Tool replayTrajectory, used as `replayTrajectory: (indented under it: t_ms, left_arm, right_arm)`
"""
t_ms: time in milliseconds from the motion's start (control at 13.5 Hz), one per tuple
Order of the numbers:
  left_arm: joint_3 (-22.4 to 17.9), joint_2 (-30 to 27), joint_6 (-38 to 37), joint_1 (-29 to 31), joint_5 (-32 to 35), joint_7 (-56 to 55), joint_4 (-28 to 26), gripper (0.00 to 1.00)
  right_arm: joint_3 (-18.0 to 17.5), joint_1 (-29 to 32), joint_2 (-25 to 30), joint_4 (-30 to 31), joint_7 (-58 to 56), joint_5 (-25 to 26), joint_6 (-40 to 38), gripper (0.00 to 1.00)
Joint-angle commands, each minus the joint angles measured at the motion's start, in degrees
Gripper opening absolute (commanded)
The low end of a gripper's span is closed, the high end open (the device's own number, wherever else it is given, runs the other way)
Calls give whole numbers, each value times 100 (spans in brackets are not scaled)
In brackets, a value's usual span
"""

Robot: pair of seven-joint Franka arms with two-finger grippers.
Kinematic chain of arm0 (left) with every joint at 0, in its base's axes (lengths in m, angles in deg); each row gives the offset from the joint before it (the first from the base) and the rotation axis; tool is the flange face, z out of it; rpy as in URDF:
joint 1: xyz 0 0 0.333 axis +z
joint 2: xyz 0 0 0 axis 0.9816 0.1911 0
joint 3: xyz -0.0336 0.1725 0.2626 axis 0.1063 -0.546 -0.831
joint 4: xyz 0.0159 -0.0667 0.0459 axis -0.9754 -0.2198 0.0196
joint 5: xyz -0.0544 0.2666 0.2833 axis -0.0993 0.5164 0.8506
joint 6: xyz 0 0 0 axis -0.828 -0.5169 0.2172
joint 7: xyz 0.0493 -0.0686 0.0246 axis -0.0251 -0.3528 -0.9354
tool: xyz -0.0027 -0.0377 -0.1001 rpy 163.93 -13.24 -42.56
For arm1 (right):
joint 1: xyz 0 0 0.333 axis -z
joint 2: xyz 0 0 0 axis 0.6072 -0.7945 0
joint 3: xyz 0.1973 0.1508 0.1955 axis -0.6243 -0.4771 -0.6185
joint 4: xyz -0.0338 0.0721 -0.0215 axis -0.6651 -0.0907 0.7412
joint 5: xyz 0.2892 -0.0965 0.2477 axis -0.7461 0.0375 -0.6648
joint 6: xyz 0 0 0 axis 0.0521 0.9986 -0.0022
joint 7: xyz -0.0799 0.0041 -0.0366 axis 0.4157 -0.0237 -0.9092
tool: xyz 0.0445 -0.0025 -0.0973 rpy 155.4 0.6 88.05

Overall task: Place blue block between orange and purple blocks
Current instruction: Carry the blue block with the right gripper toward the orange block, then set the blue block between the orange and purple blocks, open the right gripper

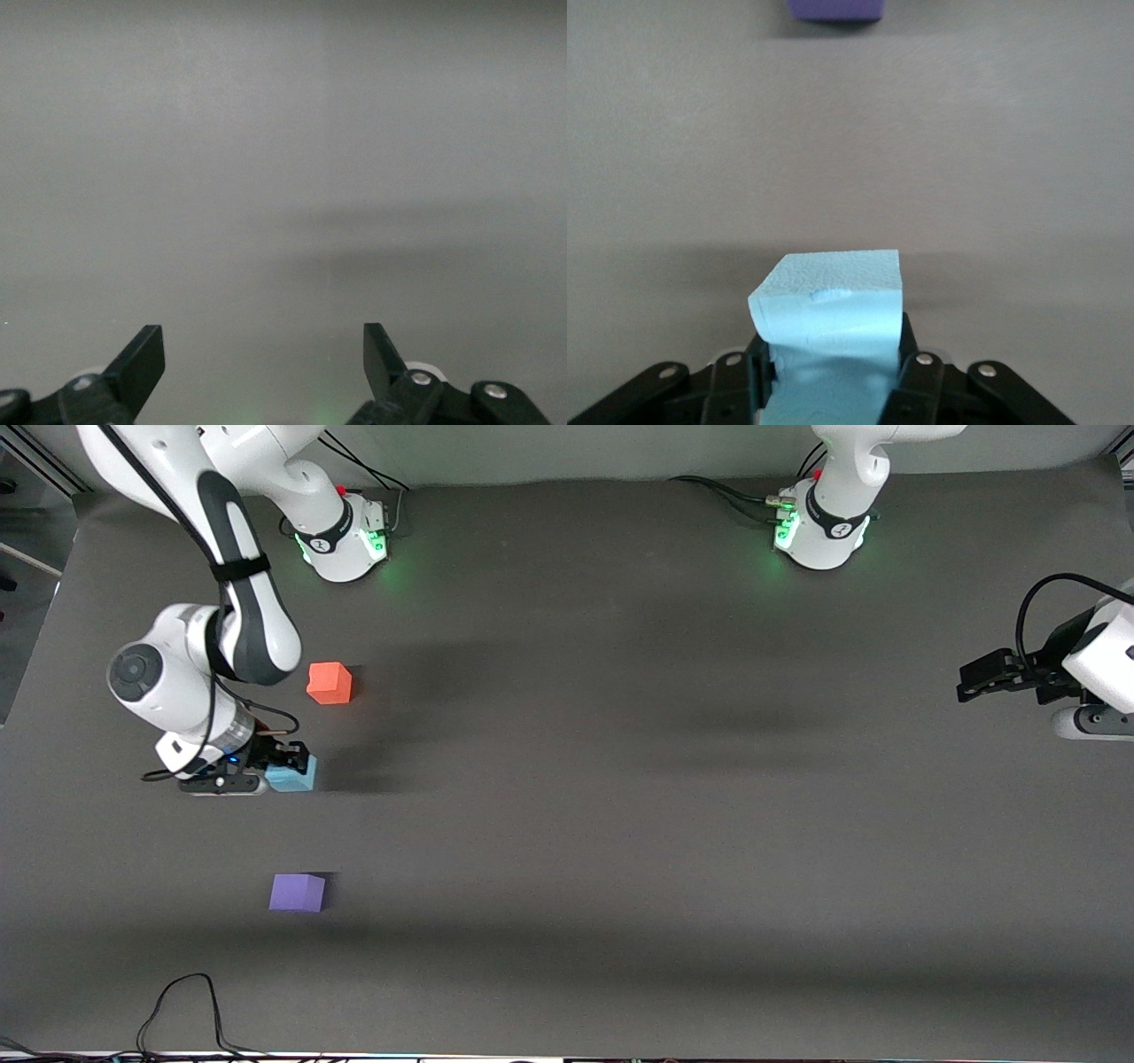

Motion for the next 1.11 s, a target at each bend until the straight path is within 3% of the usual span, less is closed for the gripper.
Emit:
replayTrajectory:
  t_ms: [0, 74, 443, 517, 591, 665, 1034]
  left_arm:
    - [63, -186, 44, 66, 27, 95, -160, 100]
    - [54, -204, 44, 57, 27, 95, -169, 100]
    - [63, -231, 158, 31, 53, -2, -187, 100]
    - [63, -222, 158, 31, 53, -2, -187, 100]
    - [63, -222, 158, 31, 71, -2, -187, 100]
    - [63, -213, 158, 31, 71, -2, -187, 100]
    - [63, -195, 79, 30, 264, 103, -160, 100]
  right_arm:
    - [27, -103, -690, -104, -1306, -1400, 253, 40]
    - [27, -94, -795, -139, -1545, -1631, 271, 40]
    - [1, -103, -981, -183, -1592, -1835, 297, 40]
    - [1, -103, -990, -183, -1592, -1835, 297, 47]
    - [1, -103, -990, -183, -1574, -1853, 297, 93]
    - [1, -94, -981, -183, -1591, -1940, 306, 100]
    - [19, -130, -666, -200, -1513, -1950, 201, 100]
